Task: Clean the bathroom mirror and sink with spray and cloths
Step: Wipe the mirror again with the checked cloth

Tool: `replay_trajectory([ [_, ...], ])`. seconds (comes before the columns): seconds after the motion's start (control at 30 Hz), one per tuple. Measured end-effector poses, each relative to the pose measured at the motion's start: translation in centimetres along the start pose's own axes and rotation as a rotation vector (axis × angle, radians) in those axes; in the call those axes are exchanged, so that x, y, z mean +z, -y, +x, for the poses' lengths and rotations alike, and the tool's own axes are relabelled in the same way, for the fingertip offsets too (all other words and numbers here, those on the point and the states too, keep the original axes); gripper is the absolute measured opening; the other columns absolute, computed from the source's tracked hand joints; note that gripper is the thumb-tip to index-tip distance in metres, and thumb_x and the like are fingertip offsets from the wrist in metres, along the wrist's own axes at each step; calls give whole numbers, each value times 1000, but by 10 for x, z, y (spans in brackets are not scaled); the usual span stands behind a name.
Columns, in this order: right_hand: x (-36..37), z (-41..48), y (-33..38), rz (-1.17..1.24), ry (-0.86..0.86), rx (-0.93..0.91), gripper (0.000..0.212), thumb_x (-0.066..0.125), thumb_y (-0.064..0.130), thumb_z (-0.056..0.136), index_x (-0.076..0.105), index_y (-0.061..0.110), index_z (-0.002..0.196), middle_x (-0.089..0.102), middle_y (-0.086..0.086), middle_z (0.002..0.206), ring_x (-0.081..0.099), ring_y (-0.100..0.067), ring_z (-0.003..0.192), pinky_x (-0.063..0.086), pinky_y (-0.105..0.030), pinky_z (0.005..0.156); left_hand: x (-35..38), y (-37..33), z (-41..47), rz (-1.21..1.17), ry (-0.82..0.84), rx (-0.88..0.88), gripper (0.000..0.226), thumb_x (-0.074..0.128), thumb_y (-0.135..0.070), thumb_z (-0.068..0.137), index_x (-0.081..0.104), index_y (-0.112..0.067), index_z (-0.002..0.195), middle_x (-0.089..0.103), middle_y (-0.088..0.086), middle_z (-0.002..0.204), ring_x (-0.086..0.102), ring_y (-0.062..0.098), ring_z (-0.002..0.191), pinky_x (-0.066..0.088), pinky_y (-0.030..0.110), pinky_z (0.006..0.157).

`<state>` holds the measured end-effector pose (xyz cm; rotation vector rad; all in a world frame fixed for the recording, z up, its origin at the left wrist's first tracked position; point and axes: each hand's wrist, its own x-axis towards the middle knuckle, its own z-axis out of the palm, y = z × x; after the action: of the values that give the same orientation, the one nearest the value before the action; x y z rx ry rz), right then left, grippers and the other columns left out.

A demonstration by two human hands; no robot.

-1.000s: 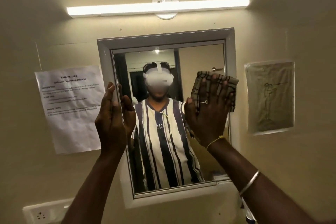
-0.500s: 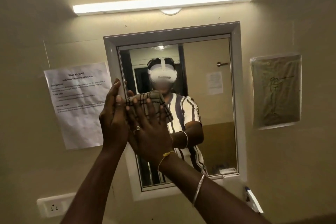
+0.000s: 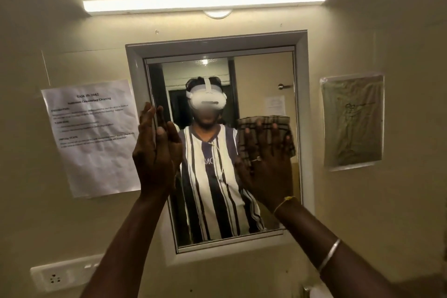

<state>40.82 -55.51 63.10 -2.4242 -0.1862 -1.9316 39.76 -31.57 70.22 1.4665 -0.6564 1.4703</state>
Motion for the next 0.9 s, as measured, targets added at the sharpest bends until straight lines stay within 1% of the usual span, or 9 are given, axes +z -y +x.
replay_trajectory([
  [0.17, -1, -10, -25, -26, -7, 110, 78, 52, 49, 101, 20, 12, 161, 1, -16, 170, 7, -45, 156, 8, -63, 125, 5, -6, -1, 73, -31, 48, 52, 36, -29, 107, 43, 4, 147, 43, 5, 151, 35, -17, 138, 37, 11, 109],
  [0.27, 4, -10, -11, 11, -21, 205, 77, 50, 47, 101, 17, 13, 162, 2, -17, 170, 5, -45, 156, 8, -65, 124, 4, -2, -1, 73, -9, 64, 56, 34, -37, 108, 43, 1, 147, 43, 4, 152, 38, -12, 138, 41, 17, 108],
  [0.37, 9, -9, 14, 51, -34, 338, 78, 51, 46, 100, 17, 13, 162, 5, -17, 171, 2, -43, 157, 8, -66, 123, 0, 1, 0, 63, 20, 60, 53, 35, -34, 108, 42, -1, 149, 44, 6, 154, 43, 3, 142, 45, 27, 110],
  [0.43, 13, -8, 32, 79, -35, 336, 79, 50, 47, 100, 14, 15, 163, 1, -14, 171, 1, -42, 157, 8, -66, 123, -2, 1, 1, 49, 42, 65, 56, 34, -38, 108, 42, 1, 148, 44, 7, 154, 41, 0, 143, 42, 24, 112],
  [0.5, 16, -7, 52, 98, -25, 271, 79, 49, 48, 101, 12, 16, 163, -1, -13, 171, 1, -41, 157, 6, -64, 124, -5, -1, 1, 39, 58, 65, 61, 32, -43, 108, 43, 3, 147, 44, 6, 152, 38, -8, 141, 39, 17, 111],
  [0.57, 17, -6, 76, 128, 13, 165, 77, 43, 50, 102, 8, 19, 164, -6, -13, 171, -2, -39, 158, 2, -61, 125, -7, -2, 1, 37, 62, 58, 61, 33, -43, 107, 43, 2, 147, 45, 5, 151, 38, -10, 140, 38, 16, 111],
  [0.67, 21, -7, 109, 155, 97, -24, 71, 35, 51, 105, 8, 23, 164, -4, -11, 172, -3, -37, 158, 0, -61, 125, -9, 0, 1, -4, 67, 22, 49, 38, -29, 108, 43, -2, 149, 45, 4, 154, 41, -3, 141, 42, 24, 113],
  [0.77, 26, -11, 133, 163, 159, -159, 71, 40, 50, 105, 9, 25, 164, 0, -7, 172, -2, -37, 158, 5, -63, 124, -10, 5, 0, -60, 89, -51, 43, 38, -11, 109, 41, -7, 152, 43, 3, 158, 42, 9, 145, 45, 40, 114],
  [0.9, 26, -17, 139, 166, 199, -333, 63, 39, 45, 107, 18, 27, 163, 0, -2, 173, -4, -34, 159, 6, -63, 125, -12, 12, 0, -39, 77, -57, 44, 37, -15, 110, 40, -11, 153, 44, 0, 158, 45, 14, 144, 46, 46, 112],
])
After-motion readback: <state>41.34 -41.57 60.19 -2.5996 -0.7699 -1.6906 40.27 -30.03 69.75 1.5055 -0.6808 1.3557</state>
